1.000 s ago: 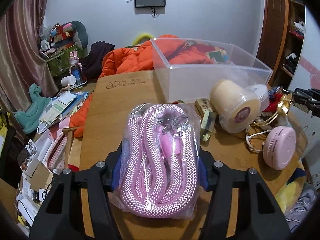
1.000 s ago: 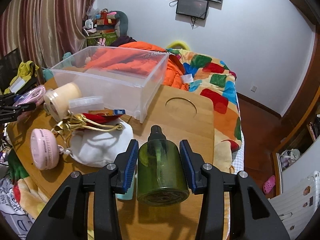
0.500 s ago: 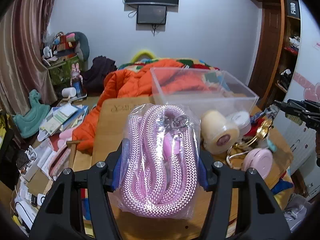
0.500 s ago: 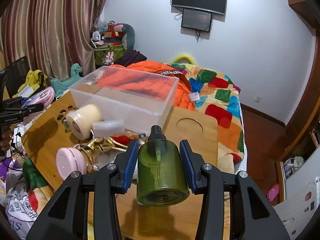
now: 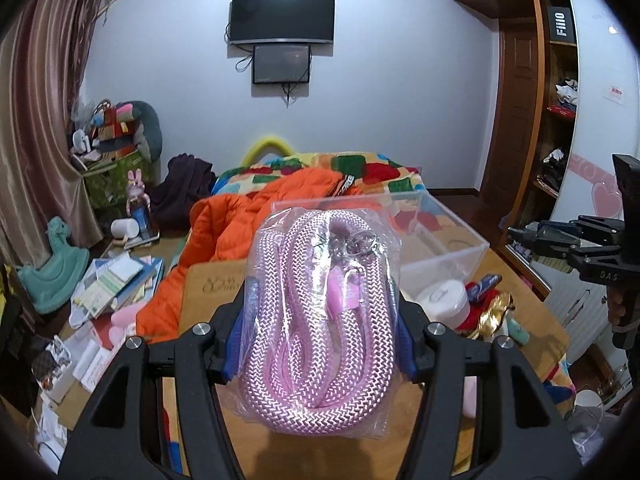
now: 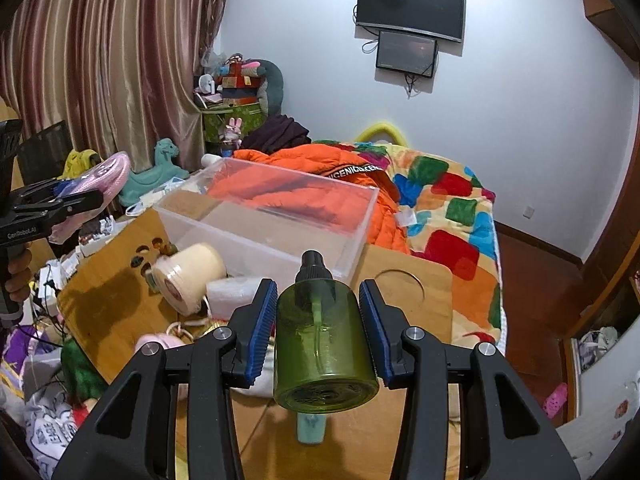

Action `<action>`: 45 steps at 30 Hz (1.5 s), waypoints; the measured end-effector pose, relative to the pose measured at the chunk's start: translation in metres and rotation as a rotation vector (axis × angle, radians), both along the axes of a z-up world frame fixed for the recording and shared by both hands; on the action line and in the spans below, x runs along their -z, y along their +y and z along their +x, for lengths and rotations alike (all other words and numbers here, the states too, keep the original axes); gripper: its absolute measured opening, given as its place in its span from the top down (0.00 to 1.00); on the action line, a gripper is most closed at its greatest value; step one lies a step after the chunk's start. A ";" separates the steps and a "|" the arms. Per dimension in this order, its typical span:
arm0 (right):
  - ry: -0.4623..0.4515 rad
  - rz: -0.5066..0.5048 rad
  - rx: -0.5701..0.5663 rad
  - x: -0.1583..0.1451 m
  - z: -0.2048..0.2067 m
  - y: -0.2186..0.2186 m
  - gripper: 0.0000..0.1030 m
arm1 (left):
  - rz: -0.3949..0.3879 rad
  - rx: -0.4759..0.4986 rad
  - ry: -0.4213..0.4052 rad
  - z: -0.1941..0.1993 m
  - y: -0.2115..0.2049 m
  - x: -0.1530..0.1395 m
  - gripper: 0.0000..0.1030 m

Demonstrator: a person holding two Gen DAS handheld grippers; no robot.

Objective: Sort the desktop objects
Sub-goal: 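Carry the pink rope and green bottle up toward the clear plastic box, then lower the rope into the box and open the left tool while the right tool releases the bottle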

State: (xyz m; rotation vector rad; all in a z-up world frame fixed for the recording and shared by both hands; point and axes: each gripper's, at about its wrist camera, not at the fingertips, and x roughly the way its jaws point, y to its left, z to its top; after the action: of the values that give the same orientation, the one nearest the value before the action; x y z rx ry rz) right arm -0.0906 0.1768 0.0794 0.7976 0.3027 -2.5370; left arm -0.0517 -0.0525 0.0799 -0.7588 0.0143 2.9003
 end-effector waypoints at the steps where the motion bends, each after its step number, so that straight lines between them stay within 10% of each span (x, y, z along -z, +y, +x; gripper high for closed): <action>1: 0.000 -0.003 0.000 -0.001 -0.002 -0.001 0.62 | 0.000 0.005 0.002 -0.003 0.001 -0.003 0.43; 22: -0.003 -0.047 -0.062 -0.025 -0.065 -0.031 0.62 | -0.037 0.060 0.009 -0.073 0.026 -0.025 0.43; 45: -0.143 0.056 -0.138 0.024 -0.144 -0.079 0.62 | -0.060 0.114 -0.223 -0.157 0.046 0.022 0.43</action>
State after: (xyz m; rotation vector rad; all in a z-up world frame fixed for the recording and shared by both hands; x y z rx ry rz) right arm -0.2351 0.0976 0.0549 0.9404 0.3701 -2.3390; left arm -0.2090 -0.0068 0.0575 -1.0506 0.1162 2.7034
